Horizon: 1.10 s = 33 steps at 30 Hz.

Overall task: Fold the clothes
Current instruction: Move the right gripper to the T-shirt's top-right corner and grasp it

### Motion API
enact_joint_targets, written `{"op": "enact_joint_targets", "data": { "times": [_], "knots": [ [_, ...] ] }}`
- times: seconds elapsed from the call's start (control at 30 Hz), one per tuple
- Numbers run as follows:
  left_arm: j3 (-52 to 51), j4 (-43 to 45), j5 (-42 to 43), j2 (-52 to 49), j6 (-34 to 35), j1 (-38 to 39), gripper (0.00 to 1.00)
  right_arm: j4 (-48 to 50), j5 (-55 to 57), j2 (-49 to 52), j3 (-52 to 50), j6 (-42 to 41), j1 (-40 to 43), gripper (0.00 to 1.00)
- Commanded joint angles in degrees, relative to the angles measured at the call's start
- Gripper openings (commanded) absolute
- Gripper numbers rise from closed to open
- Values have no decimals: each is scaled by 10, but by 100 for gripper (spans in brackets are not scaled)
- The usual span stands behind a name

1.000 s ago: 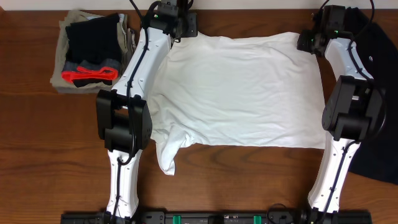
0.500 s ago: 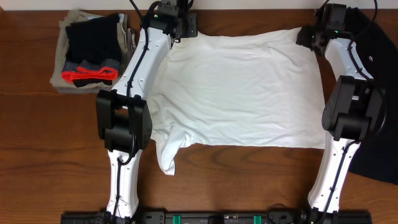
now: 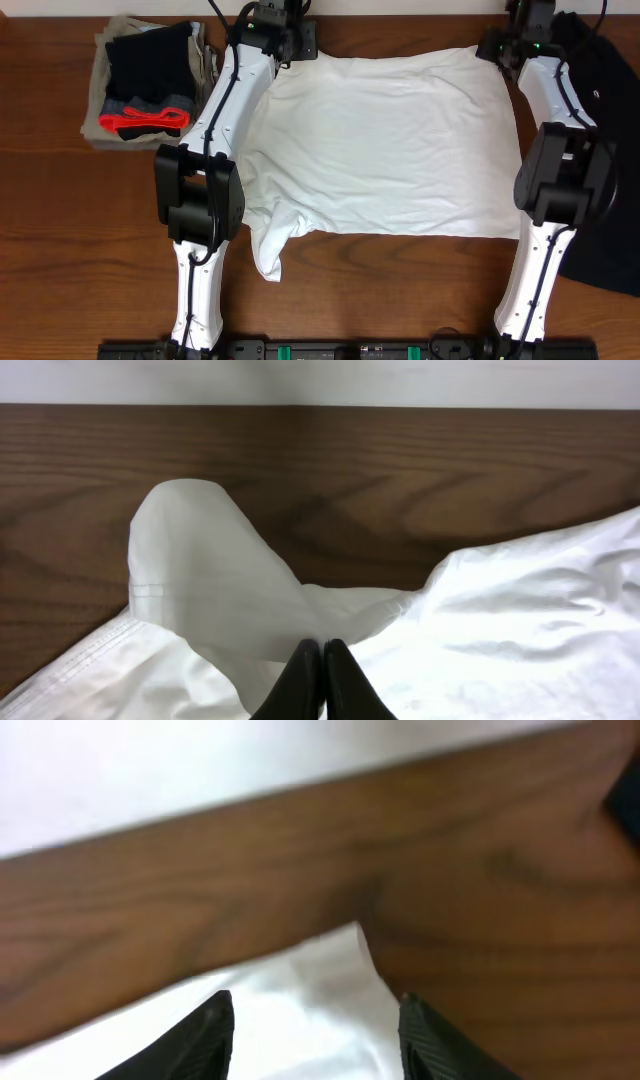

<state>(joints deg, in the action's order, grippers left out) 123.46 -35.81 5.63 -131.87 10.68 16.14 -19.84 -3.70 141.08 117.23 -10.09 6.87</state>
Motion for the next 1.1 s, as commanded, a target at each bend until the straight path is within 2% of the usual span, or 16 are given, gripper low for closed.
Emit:
{"op": "enact_joint_targets", "data": {
  "times": [0.0,0.57,0.87,0.93,1.07],
  "knots": [
    [4,-2,-3,-3,1,-2,6,11,22,-8,13,24,-6,50],
    [4,-2,-3,-3,-6,-2,6,53,18,67,13,20,-9,46],
    [4,-2,-3,-3,-6,-2,6,62,18,72,13,18,-9,46],
    [4,-2,-3,-3,-6,-2,6,64,18,74,13,18,-9,42],
    [4,-2,-3,-3,-6,-2,6,70,13,88,13,9,-10,26]
  ]
}}
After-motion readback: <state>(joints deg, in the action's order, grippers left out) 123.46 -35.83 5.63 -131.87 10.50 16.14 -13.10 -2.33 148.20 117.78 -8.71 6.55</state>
